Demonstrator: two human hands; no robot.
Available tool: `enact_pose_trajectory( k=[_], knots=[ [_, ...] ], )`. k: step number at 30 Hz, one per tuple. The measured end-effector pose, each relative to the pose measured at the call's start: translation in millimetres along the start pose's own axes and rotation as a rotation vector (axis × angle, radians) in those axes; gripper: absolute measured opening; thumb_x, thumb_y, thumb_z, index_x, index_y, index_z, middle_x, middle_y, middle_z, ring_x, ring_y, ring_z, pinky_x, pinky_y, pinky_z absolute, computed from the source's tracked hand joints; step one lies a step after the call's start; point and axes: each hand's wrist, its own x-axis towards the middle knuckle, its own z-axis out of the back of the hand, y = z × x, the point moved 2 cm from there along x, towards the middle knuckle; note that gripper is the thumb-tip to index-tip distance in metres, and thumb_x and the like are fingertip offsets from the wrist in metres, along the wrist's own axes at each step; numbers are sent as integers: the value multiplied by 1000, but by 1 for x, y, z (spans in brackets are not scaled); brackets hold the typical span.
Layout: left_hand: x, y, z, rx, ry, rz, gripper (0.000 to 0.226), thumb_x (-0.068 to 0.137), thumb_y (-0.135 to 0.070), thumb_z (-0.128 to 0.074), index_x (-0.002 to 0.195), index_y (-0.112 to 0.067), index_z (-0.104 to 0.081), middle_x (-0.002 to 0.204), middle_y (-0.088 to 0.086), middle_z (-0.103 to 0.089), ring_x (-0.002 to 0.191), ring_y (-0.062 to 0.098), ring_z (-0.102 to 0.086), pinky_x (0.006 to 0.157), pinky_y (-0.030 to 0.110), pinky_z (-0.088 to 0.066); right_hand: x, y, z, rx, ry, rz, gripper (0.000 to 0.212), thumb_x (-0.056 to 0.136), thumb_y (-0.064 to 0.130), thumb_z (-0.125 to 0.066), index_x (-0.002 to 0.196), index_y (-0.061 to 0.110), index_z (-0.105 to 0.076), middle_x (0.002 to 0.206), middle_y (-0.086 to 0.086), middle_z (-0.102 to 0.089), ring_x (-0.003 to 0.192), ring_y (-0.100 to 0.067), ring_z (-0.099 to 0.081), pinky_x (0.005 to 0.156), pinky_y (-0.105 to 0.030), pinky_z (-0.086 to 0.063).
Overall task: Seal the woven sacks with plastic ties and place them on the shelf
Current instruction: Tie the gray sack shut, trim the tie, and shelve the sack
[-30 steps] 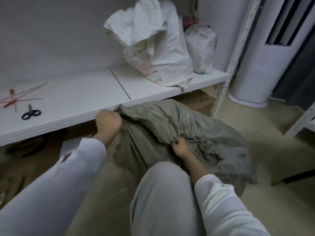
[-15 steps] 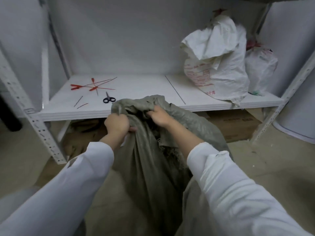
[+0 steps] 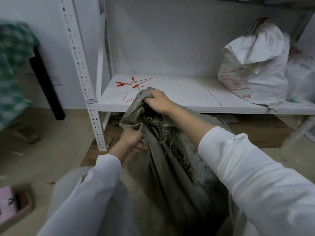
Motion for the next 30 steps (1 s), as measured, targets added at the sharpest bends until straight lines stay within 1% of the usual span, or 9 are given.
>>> enact_pose_trajectory(
  k=[3, 5, 8, 11, 13, 16, 19, 26, 30],
  knots=[
    [10, 14, 23, 55, -186, -82, 51, 61, -43, -87, 90, -9, -62, 75, 5, -68, 55, 16, -63, 56, 29, -54, -5, 9, -3, -20, -10, 5, 19, 84, 13, -58, 77, -4, -59, 92, -19, -59, 87, -32, -56, 79, -40, -42],
    [17, 22, 39, 132, -382, -174, 113, 34, -63, -89, 123, -9, -44, 114, 2, -62, 98, 19, -61, 85, 38, -54, -11, 13, 0, 8, -18, 37, 15, 79, 14, -64, 68, 8, -56, 82, -12, -58, 80, -27, -55, 72, -36, -42],
    [8, 11, 44, 156, -470, -377, 138, 34, -61, -89, 146, -18, -19, 144, 7, -40, 135, 30, -35, 110, 49, -35, -16, 15, 8, 66, -24, 116, 17, 72, 12, -70, 75, 16, -54, 76, 1, -57, 74, -17, -51, 63, -27, -38],
    [9, -10, 26, 162, -339, -498, 120, 42, -57, -89, 144, -33, -32, 137, 1, -52, 130, 23, -45, 108, 42, -39, -19, 10, 25, 131, -20, 226, 44, 68, 15, -73, 108, 24, -58, 102, 5, -62, 92, -12, -59, 79, -19, -46],
    [16, -23, 5, 105, -259, -515, 86, 53, -50, -89, 128, -25, -55, 123, -5, -61, 118, 15, -55, 100, 29, -43, -23, -1, 44, 176, -31, 272, 65, 70, 17, -75, 130, 23, -51, 119, 6, -57, 101, -10, -59, 89, -19, -46],
    [28, -38, -24, -36, -228, -502, 57, 77, -25, -81, 126, -9, -58, 121, 0, -59, 115, 15, -53, 92, 19, -37, -34, -33, 80, 276, -75, 213, 72, 77, 19, -72, 142, 23, -41, 130, -2, -50, 103, -14, -60, 94, -27, -50],
    [50, -32, -51, -242, -49, -270, 34, 83, -19, -74, 113, -9, -61, 120, 7, -64, 109, 28, -61, 95, 36, -48, -57, -78, 115, 162, -107, 59, 73, 81, 28, -75, 145, 25, -39, 141, -1, -46, 123, -15, -52, 103, -34, -45],
    [85, -20, -110, -464, 162, 13, 58, 68, -32, -77, 121, -13, -63, 109, 13, -71, 95, 31, -70, 79, 44, -57, -128, -188, 117, -72, 207, -469, 141, 48, 66, -83, 154, 26, 0, 157, -1, -25, 143, -22, -29, 115, -35, -27],
    [75, -22, -125, -468, 221, 16, 38, 84, -36, -67, 116, -14, -66, 110, 11, -71, 100, 28, -68, 77, 38, -56, -149, -226, 79, 150, 205, -703, 140, 47, 61, -87, 153, 23, -4, 154, -2, -30, 139, -24, -36, 110, -40, -38]
  ],
)
